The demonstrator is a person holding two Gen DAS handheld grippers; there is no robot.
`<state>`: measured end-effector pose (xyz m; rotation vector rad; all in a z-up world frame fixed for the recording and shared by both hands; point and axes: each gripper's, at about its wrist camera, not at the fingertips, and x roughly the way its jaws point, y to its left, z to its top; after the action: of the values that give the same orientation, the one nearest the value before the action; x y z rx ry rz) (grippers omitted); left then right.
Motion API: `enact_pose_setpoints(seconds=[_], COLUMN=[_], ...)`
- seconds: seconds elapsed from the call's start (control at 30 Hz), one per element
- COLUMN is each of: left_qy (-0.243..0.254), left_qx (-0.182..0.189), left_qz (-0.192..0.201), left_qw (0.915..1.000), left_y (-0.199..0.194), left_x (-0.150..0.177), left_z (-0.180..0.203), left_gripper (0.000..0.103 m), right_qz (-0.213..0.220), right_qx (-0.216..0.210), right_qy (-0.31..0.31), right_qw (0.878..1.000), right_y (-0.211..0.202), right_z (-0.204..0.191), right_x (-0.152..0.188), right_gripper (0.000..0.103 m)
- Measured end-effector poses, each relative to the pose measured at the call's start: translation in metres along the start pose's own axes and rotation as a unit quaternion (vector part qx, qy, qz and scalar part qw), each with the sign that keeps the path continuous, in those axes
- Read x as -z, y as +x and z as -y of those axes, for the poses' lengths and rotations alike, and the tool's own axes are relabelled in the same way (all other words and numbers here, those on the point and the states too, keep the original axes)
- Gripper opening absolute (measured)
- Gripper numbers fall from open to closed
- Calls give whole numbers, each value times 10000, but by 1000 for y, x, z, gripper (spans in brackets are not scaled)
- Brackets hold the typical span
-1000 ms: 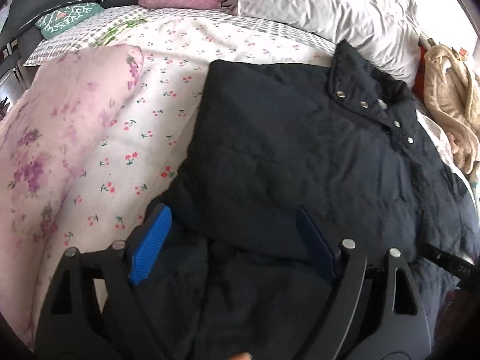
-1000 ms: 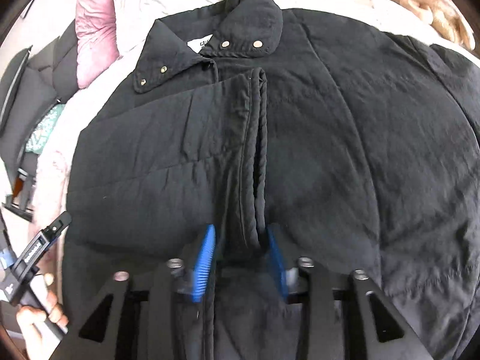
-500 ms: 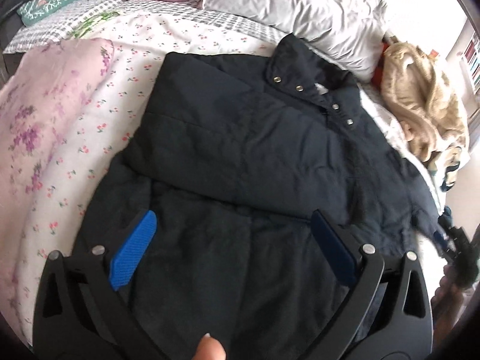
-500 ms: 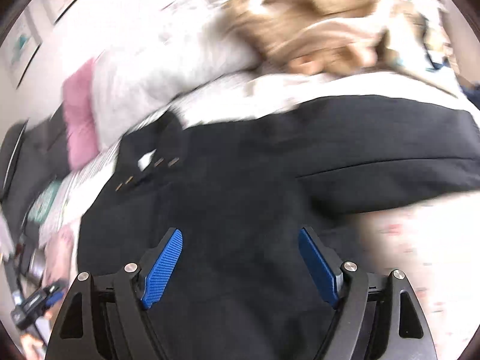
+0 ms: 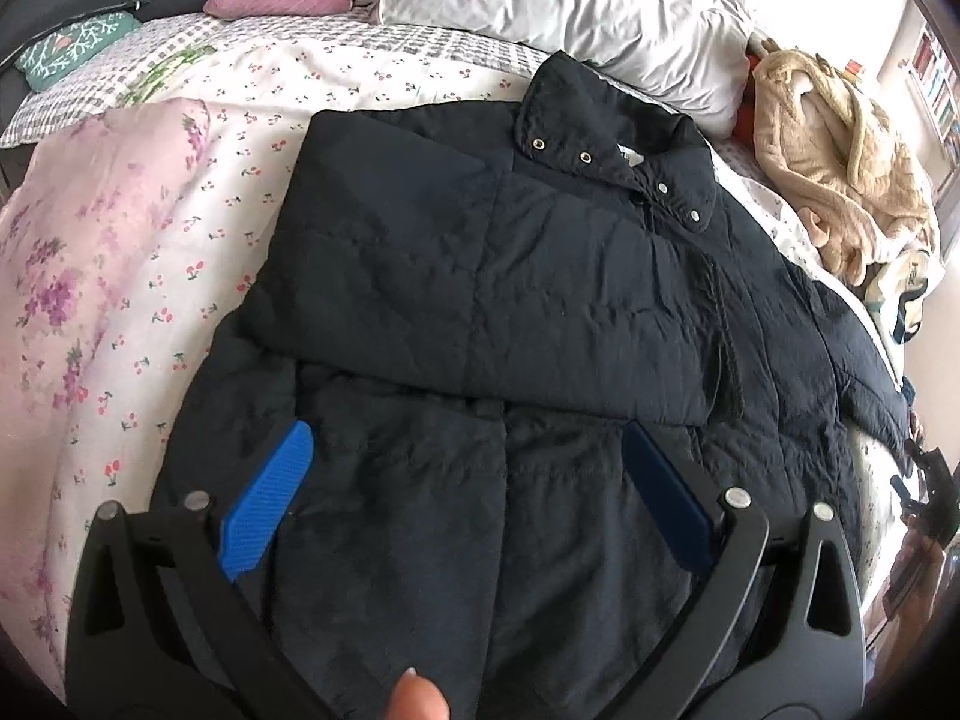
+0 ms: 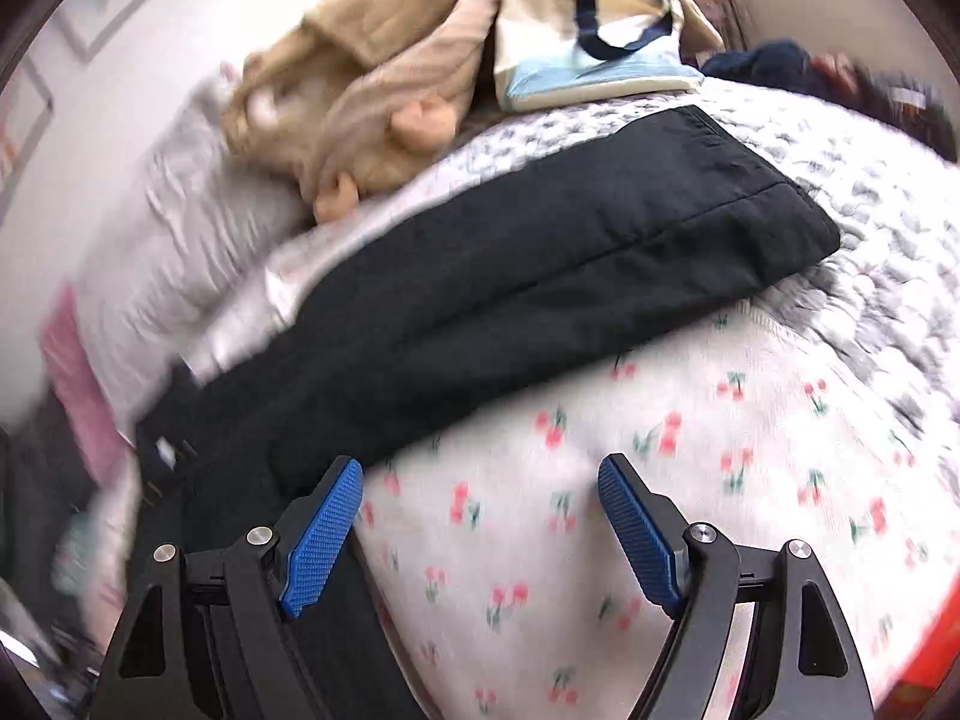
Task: Fold large clothes
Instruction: 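Grasp the sleeve with the right tool and fold it over the coat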
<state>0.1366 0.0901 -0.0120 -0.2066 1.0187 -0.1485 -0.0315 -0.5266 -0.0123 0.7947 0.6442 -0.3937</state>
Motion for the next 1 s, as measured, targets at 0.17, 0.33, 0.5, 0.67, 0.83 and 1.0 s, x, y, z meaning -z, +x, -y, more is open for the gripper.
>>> enact_pose_setpoints(seconds=[0.17, 0.33, 0.5, 0.67, 0.83, 1.0], left_qy=[-421, -707, -646, -403, -328, -395], left_qx=[267, 624, 819, 834, 758, 698], left_qz=[-44, 56, 220, 173, 120, 54], left_qw=[9987, 9955, 9943, 9955, 9965, 9968], left_y=[4, 5, -1, -1, -3, -6], left_x=[-4, -8, -10, -10, -10, -8], left_z=[-3, -2, 8, 17, 16, 6], left_gripper=[102, 102, 102, 102, 102, 102], right_qz=[194, 350, 487, 798, 1108, 1350], right_qx=[-13, 131, 456, 606, 606, 416], right_qy=[913, 1376, 1249, 742, -207, -1221], right_qw=[9956, 9898, 9899, 9922, 9918, 9824], right_y=[16, 28, 20, -5, -34, -57], right_z=[33, 47, 35, -7, -80, -164], right_x=[-45, -64, -70, -73, -69, -47], right_gripper=[82, 55, 12, 9, 9, 8])
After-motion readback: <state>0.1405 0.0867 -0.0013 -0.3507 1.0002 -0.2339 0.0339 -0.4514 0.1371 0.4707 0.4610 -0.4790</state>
